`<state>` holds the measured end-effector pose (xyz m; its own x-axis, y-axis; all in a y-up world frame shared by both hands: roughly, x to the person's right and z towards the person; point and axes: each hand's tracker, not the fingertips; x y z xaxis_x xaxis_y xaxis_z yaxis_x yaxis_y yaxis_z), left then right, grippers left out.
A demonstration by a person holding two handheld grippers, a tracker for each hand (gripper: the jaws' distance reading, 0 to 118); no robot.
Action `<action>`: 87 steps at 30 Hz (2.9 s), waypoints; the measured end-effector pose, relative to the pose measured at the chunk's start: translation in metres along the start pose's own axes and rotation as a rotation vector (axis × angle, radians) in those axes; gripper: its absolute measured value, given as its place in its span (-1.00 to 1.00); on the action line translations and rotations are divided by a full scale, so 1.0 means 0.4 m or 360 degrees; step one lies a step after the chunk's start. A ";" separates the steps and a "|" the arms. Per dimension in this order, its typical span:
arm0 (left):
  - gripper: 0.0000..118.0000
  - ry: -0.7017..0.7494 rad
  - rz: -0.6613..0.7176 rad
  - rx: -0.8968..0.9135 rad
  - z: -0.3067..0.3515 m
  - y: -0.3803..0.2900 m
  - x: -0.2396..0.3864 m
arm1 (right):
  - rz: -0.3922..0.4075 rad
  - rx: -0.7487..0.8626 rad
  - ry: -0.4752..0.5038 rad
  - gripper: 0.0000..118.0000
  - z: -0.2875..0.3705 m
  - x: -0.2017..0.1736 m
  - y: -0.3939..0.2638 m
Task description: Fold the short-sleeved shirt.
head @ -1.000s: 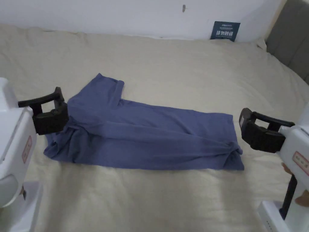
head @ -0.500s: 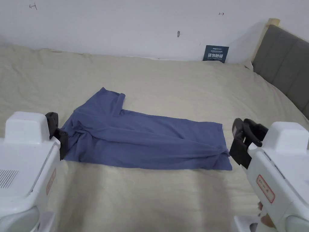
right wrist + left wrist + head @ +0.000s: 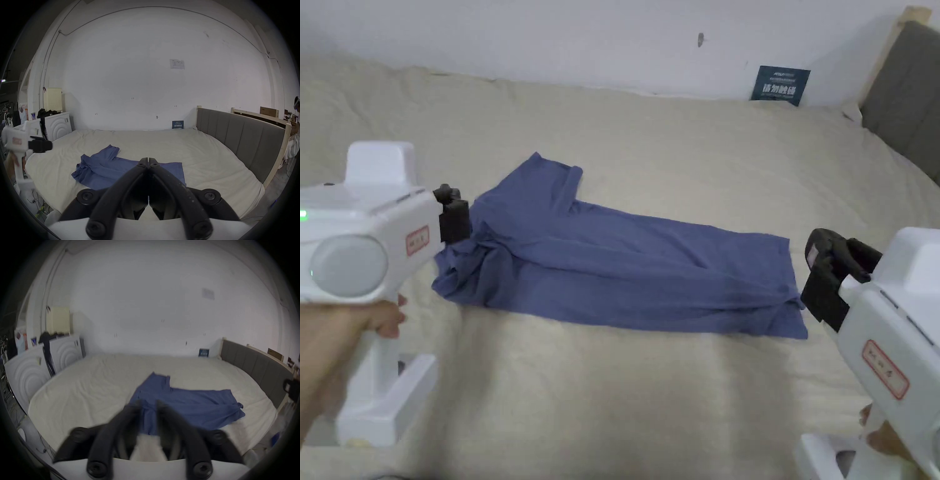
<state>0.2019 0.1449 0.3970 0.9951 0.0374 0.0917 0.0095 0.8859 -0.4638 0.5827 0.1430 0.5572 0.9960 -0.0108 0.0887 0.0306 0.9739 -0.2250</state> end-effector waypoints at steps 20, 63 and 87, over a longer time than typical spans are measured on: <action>0.55 0.0135 0.0008 -0.1128 -0.605 -0.142 -0.109 | 0.0013 -0.0345 -0.0097 -0.99 -0.172 0.043 -0.070; -0.91 -0.0041 0.0389 -0.0691 -0.261 -0.030 -0.207 | -0.0366 -0.1304 -0.0221 -0.84 -0.504 0.398 -0.076; 1.00 0.0121 0.0125 0.0059 0.083 -0.059 -0.102 | -0.0232 -0.0567 -0.0256 0.88 -0.131 0.309 0.032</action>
<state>0.1577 0.1379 0.4335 0.9972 0.0736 -0.0117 -0.0713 0.8982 -0.4339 0.7106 0.1422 0.5143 0.9541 -0.0796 0.2888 0.2257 0.8250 -0.5181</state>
